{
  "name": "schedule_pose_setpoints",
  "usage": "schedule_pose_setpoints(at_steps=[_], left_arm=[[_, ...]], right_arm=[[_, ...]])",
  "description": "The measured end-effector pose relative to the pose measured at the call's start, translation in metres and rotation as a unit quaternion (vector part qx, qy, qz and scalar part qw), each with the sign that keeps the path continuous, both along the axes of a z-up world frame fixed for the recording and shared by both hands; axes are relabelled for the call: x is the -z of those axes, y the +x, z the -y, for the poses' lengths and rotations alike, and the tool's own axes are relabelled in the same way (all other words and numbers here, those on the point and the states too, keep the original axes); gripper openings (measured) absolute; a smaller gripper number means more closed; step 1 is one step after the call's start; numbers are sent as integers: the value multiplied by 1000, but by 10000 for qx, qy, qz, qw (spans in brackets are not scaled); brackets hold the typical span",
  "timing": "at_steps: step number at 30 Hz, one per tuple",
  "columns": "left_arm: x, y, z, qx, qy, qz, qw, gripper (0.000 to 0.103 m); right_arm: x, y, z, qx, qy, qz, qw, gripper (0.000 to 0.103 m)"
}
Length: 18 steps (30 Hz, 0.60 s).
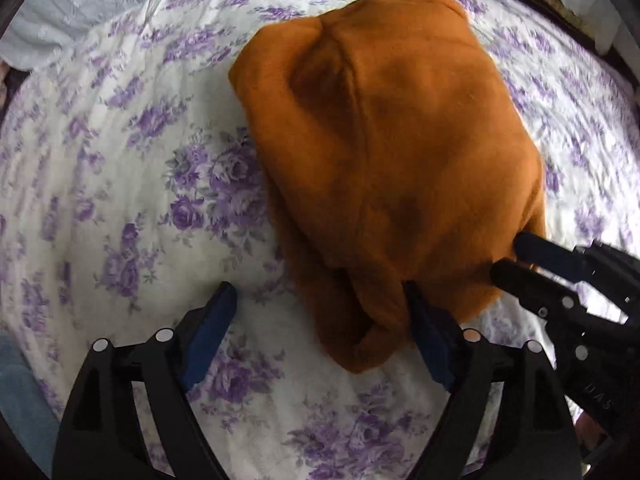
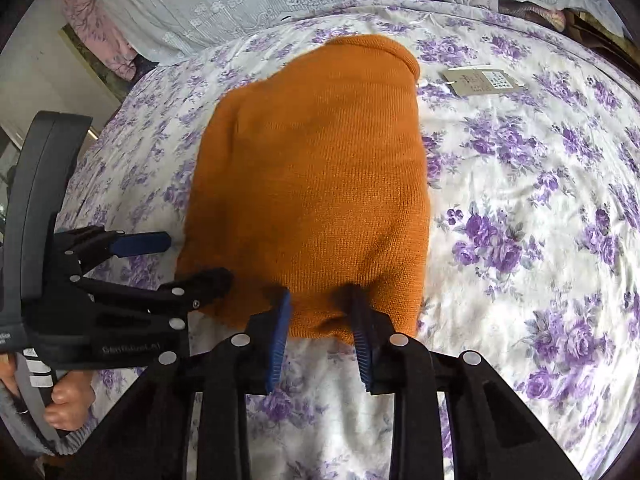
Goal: Fold small clothes
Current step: 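Open the right tool to release the folded bundle, then close the right tool on the folded orange bundle and tuck its edge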
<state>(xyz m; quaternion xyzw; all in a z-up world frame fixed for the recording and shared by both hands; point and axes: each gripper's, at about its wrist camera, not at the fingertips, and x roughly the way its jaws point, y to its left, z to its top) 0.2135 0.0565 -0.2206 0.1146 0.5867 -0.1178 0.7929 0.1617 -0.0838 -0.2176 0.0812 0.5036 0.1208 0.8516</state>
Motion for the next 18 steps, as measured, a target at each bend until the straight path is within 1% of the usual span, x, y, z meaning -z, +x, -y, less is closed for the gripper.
schedule_pose_setpoints(at_steps=[2, 5, 6, 8, 10, 11, 12, 14, 16, 17, 18], left_arm=[[-8, -3, 1, 13, -1, 28, 10000, 81], [-33, -4, -7, -91, -304, 242, 9992, 81], [-41, -3, -9, -113, -435, 323, 9985, 81], [-56, 3, -11, -187, -644, 490, 9965, 81], [-59, 10, -6, -205, -788, 496, 9954, 82], [-57, 15, -1, -178, -844, 447, 9953, 82], [-51, 19, 3, -176, -812, 382, 9958, 82], [-31, 24, 11, -188, -709, 151, 9972, 82], [-2, 30, 14, -318, -658, -248, 9970, 89], [8, 29, 13, -410, -672, -305, 9964, 95], [8, 28, 14, -383, -665, -200, 9969, 97]], right_arm=[[-5, 0, 5, -9, 109, 1, 9999, 29], [-27, -1, 23, 212, 542, 252, 9980, 30], [-36, 4, 29, 284, 638, 384, 9968, 30], [-46, 22, 38, 383, 750, 491, 9952, 30], [-53, 41, 41, 479, 768, 568, 9943, 30], [-55, 54, 43, 531, 785, 602, 9937, 30], [-55, 65, 45, 576, 828, 621, 9930, 30], [-52, 87, 48, 692, 912, 601, 9916, 30], [-44, 106, 47, 793, 942, 525, 9910, 30], [-38, 114, 47, 842, 950, 455, 9909, 30], [-32, 122, 47, 882, 944, 371, 9909, 30]])
